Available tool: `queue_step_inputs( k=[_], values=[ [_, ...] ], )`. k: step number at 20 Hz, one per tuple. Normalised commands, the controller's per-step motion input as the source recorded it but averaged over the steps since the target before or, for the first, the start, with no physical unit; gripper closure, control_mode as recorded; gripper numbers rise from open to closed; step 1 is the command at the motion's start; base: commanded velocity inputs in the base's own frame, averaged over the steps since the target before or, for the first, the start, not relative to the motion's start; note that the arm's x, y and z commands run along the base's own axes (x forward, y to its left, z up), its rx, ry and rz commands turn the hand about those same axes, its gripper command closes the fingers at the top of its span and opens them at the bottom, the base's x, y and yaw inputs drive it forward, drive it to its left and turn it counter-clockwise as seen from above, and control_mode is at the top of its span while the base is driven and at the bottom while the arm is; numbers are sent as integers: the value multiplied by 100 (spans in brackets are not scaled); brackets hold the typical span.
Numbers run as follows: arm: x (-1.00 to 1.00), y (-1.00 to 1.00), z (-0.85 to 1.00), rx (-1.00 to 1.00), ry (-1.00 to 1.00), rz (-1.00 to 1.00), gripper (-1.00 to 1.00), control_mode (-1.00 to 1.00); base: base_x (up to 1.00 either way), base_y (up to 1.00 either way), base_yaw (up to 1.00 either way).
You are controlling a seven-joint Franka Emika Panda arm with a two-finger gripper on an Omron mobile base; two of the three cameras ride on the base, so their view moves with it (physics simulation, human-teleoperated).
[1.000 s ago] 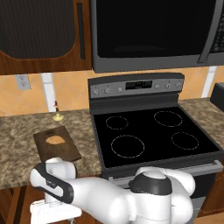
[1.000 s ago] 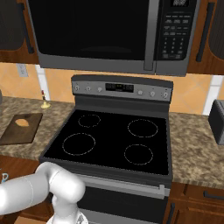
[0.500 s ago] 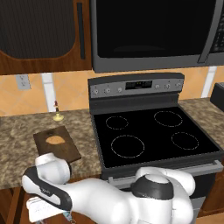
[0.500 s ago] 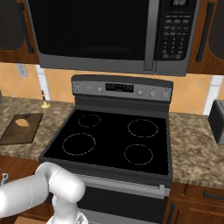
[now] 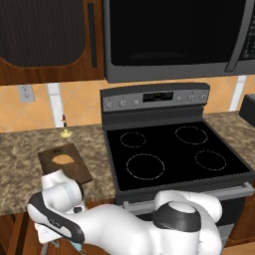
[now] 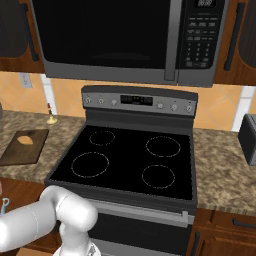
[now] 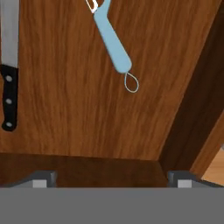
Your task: Place the appropriate cutting tool for cutting the potato skin on the cutting board.
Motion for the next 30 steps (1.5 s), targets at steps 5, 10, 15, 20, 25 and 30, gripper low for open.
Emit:
queue_step_inputs(
  k=[5, 10, 15, 20, 25, 30],
  values=[
    [51, -3, -50, 0, 5, 12, -100, -100, 0, 0, 0],
    [20, 1, -60, 0, 7, 14, -100, -100, 0, 0, 0],
    [5, 6, -49, 1, 4, 15, -100, -100, 0, 0, 0],
    [20, 0, -31, 3, 0, 16, -100, -100, 0, 0, 0],
    [21, 2, -45, 2, 4, 17, -100, -100, 0, 0, 0],
    [10, 2, -54, 3, 6, 15, 100, -100, 0, 0, 0]
  ],
)
